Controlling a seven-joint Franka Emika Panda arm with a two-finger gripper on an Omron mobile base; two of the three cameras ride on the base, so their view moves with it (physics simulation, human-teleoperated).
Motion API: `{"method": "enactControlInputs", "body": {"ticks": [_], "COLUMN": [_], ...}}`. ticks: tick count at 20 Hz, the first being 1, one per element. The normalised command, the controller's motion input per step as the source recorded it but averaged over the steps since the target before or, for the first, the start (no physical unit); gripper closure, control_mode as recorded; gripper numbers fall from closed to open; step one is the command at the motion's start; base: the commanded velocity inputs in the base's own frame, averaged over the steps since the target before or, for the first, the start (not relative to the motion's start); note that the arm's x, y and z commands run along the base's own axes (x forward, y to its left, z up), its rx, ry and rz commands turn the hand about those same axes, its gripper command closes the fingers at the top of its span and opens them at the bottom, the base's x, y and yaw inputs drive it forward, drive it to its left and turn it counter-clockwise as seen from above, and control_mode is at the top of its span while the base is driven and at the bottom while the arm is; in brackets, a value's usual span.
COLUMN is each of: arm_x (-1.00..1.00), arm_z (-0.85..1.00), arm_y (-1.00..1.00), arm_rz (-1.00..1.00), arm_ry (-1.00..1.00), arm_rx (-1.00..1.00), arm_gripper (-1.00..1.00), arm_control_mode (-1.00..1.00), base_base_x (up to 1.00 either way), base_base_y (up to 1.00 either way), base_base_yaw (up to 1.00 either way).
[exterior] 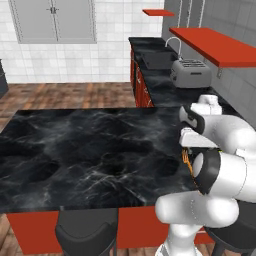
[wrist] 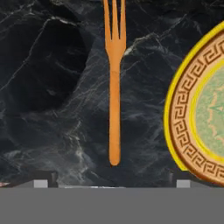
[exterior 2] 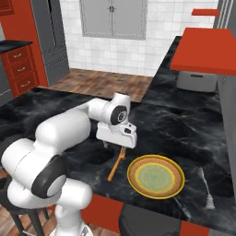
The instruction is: Take the fork and place it on the left side of the plate. Then take the spoon and place it on the right side of the plate. Make sure they're directly next to the plate.
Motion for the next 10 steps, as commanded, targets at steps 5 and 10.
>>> {"method": "enactControlInputs", "body": {"ticks": [5,10], "arm_x": [-0.56,-0.60], "arm_z": [0.72,0.61], "arm_y": [0.25,0.26], "arm_rz": [0.00,0.00], "arm_ry": [-0.01,0.00], "arm_rx": [0.00,0.00], "arm_gripper": [-1.00,-1.00], "arm_control_mode": [-1.00,-1.00], "base_base_x": [0.00,0.00], "base_base_y": [0.00,0.00], "base_base_yaw": [0.00,0.00]}}
